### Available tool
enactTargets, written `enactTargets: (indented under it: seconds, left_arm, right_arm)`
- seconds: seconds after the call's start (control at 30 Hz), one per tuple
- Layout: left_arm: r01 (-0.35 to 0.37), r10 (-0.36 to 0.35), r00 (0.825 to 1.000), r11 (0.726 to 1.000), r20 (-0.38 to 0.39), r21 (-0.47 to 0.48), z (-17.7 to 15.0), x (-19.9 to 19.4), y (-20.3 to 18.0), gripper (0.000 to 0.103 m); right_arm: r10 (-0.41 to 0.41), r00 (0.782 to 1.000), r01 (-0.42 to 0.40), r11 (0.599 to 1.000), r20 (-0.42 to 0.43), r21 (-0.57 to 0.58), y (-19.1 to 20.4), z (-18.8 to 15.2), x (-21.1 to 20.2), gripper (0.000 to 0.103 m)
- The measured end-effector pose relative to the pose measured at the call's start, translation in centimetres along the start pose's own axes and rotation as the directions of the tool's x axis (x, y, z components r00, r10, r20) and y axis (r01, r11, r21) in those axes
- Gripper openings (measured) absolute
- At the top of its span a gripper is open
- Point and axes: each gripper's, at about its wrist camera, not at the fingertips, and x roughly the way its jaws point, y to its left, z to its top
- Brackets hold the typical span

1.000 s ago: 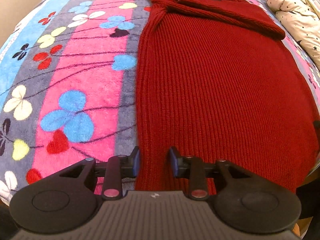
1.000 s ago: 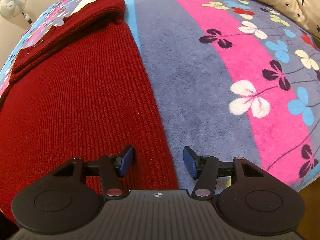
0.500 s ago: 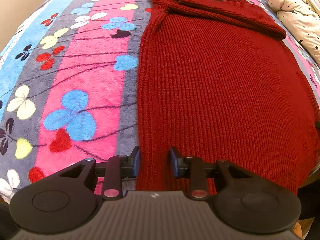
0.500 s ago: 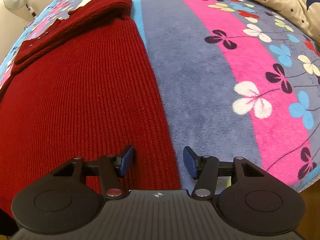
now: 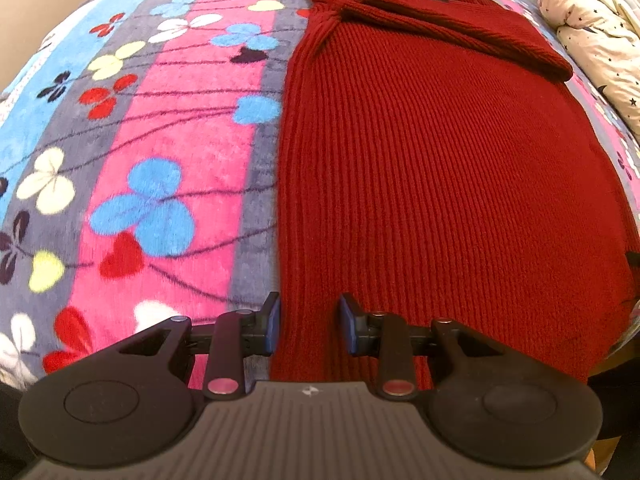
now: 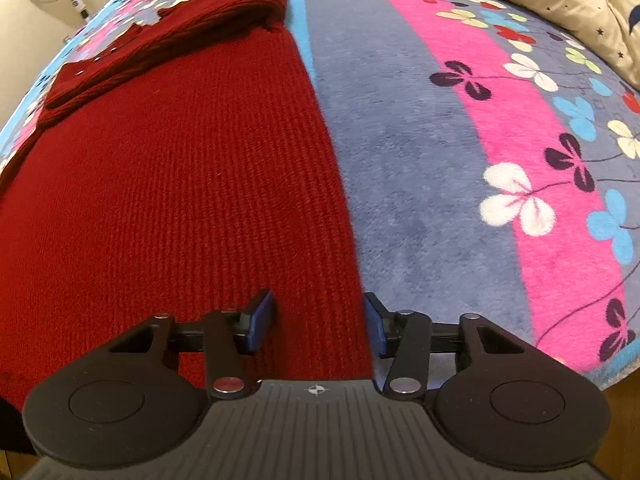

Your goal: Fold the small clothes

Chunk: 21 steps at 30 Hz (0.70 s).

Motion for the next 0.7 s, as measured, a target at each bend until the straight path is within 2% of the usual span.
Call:
enactTargets:
  seconds: [0.1, 0.17, 0.2, 0.23, 0.3, 0.37, 0.43, 0.5, 0.57, 0.6, 0.63, 0.7]
  left_arm:
    - [-0.006, 0.006, 1.000, 1.000, -0.001, 0.005, -0.2, 0.0, -0.3, 0.034]
    - [-0.009, 0.009, 1.000, 1.000, -0.002, 0.009, -0.1, 0.1, -0.4, 0.032]
    - [-0.007, 0.007, 1.000, 1.000, 0.002, 0.010, 0.0, 0.1, -0.4, 0.020]
    - [-0.007, 0.007, 1.000, 1.000, 0.018, 0.010, 0.0, -0.1, -0.5, 0.013]
    - [0.002, -0.004, 0.997, 1.000, 0.074, 0.017, 0.0, -1.1, -0.6, 0.011]
    - [0.032, -0.036, 0.988, 0.999, 0.148, 0.027, 0.0, -2.5, -0.8, 0.011]
    - [0.037, -0.042, 0.981, 0.999, 0.191, 0.030, -0.1, -3.3, -1.0, 0.011]
    - [0.040, -0.042, 0.985, 0.999, 0.165, 0.014, 0.0, -2.9, -1.0, 0.012]
    - [0.036, -0.036, 0.994, 0.999, 0.103, 0.004, 0.2, -1.7, -0.8, 0.012]
    - [0.024, -0.024, 0.998, 1.000, 0.064, 0.002, 0.2, -1.0, -0.8, 0.015]
    - [0.008, -0.008, 0.999, 1.000, 0.037, 0.002, 0.2, -0.4, -0.9, 0.017]
    - [-0.004, 0.004, 1.000, 1.000, 0.028, 0.012, -0.1, -0.2, -1.0, 0.018]
  right_arm:
    - [0.003, 1.000, -0.003, 1.000, 0.000, -0.020, 0.2, -0.1, -0.1, 0.041]
    - [0.012, 1.000, -0.012, 1.000, 0.000, -0.017, 0.2, -0.1, -0.1, 0.034]
    - [0.017, 1.000, -0.016, 1.000, 0.004, -0.012, 0.1, 0.0, -0.1, 0.025]
    - [0.024, 1.000, -0.024, 1.000, 0.015, -0.002, 0.0, 0.1, -0.4, 0.021]
    - [0.043, 0.995, -0.043, 0.999, 0.092, 0.007, -0.1, 0.3, -1.8, 0.019]
    - [0.092, 0.979, -0.099, 0.995, 0.183, 0.029, -0.6, 0.6, -3.7, 0.019]
    - [0.100, 0.973, -0.116, 0.991, 0.208, 0.070, -1.3, 0.5, -4.4, 0.019]
    - [0.064, 0.986, -0.080, 0.992, 0.152, 0.101, -1.7, 0.4, -3.3, 0.020]
    - [0.026, 0.999, -0.030, 0.996, 0.046, 0.089, -1.4, 0.2, -1.3, 0.022]
    - [0.006, 1.000, -0.007, 0.997, 0.010, 0.072, -1.2, 0.1, -0.6, 0.027]
    - [-0.009, 1.000, 0.009, 0.999, -0.002, 0.049, -0.9, 0.0, -0.2, 0.031]
    - [-0.016, 1.000, 0.016, 1.000, 0.001, 0.019, -0.3, 0.1, -0.2, 0.031]
